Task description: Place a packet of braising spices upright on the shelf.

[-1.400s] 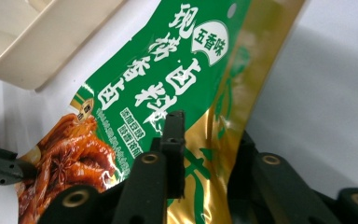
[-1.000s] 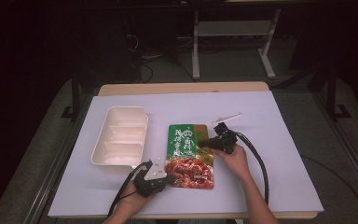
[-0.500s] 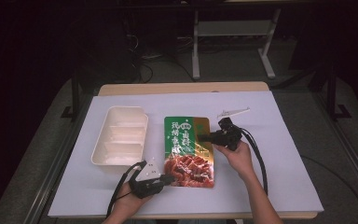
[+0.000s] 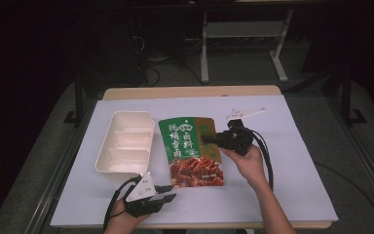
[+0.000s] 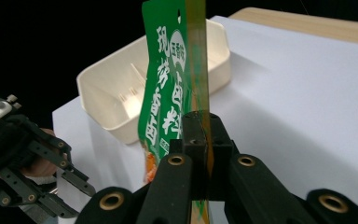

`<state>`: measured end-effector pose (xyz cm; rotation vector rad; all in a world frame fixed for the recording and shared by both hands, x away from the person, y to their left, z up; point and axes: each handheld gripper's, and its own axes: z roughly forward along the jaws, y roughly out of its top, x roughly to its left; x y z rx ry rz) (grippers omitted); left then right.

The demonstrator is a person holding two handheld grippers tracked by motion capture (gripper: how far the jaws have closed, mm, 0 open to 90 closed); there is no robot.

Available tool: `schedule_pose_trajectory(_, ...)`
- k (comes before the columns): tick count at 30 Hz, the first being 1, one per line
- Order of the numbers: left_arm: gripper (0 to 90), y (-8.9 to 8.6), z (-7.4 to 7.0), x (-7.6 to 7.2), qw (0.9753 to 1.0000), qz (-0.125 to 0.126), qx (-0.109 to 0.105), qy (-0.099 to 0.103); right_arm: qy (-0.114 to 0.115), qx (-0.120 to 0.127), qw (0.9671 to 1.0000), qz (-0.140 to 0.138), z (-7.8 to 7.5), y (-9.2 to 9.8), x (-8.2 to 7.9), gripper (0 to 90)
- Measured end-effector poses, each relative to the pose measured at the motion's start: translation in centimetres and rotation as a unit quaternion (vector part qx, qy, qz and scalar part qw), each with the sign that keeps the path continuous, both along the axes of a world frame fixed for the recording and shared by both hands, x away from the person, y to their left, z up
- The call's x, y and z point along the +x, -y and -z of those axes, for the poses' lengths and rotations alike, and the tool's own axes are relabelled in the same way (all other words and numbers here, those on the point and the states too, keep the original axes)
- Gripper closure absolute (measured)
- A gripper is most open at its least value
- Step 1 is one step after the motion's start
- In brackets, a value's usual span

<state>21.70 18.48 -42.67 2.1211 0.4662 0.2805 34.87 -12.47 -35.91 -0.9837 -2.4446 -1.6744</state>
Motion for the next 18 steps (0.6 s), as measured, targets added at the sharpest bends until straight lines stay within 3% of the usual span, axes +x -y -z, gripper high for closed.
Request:
schedule_pose_trajectory(4, 64.7, -0.8, 0.2, -0.9, 0.9999, 0.003, -0.013, 0.002, 0.022, 0.0, 0.9997, -0.013, -1.9, -1.2, -0.8, 89.5)
schedule_pose_trajectory(7, 63.6, -1.3, 0.3, -1.2, 0.9999, 0.005, -0.005, 0.009, 0.034, 0.0, 0.9992, -0.02, -2.7, -1.9, -1.1, 89.7)
schedule_pose_trajectory(11, 62.5, -1.8, 0.4, -1.5, 0.9999, -0.001, -0.01, 0.005, 0.053, -0.004, 0.9982, -0.027, -3.8, -2.9, -1.5, 89.7)
schedule_pose_trajectory(18, 61.1, -2.5, 0.7, -1.8, 0.9999, 0.0, -0.006, 0.008, 0.071, -0.001, 0.9972, -0.021, -5.3, -4.0, -1.6, 89.8)
